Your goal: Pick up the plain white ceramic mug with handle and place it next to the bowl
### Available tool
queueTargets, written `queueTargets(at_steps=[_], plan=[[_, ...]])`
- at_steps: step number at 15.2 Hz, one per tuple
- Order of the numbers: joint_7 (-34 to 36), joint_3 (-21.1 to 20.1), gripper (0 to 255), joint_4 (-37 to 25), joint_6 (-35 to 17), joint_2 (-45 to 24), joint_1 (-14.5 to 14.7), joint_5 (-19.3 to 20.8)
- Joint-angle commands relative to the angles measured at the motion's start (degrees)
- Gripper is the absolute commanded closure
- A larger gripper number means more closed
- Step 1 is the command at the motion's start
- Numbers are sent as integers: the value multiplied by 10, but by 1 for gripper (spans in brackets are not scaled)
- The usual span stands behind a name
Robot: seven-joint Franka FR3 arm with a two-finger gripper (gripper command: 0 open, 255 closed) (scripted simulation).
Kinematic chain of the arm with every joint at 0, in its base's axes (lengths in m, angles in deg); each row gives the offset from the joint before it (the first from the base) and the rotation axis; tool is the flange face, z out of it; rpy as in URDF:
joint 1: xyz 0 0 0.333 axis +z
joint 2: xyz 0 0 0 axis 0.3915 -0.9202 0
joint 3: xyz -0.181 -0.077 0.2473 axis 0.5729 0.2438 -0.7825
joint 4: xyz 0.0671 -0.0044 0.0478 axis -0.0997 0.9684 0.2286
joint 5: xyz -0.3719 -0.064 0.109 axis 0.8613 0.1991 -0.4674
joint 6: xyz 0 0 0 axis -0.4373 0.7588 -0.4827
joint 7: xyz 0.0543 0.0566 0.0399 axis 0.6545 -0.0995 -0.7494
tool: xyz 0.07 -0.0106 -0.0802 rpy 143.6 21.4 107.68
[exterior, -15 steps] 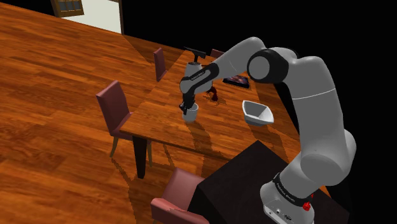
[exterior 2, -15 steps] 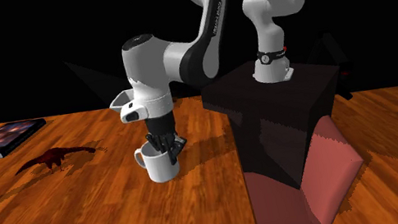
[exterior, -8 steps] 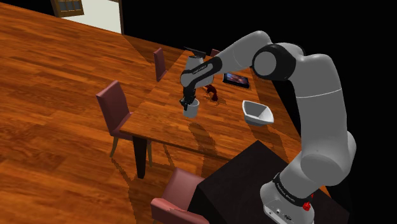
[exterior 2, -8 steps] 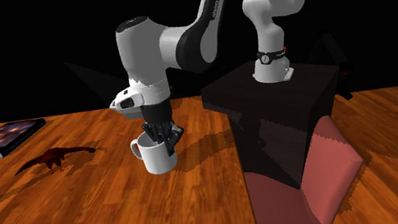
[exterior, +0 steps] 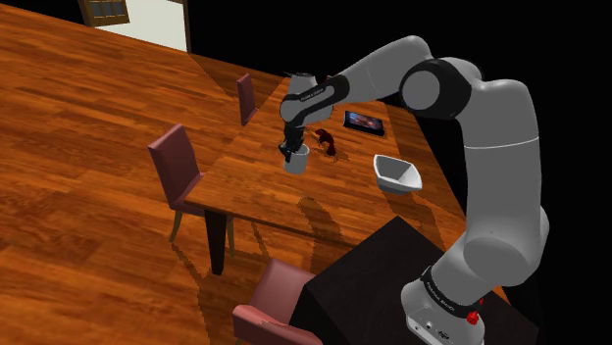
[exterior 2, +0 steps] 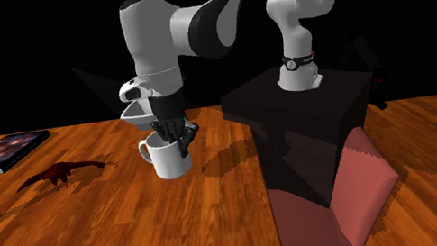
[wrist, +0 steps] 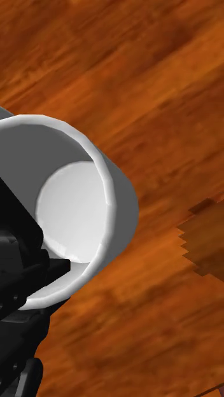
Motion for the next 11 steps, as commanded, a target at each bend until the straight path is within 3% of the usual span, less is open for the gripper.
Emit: queueTargets(at_steps=[1, 11], plan=[[-1, 0, 255, -1, 12, 10, 0, 0], [-1, 1, 255, -11, 66, 55, 0, 1]])
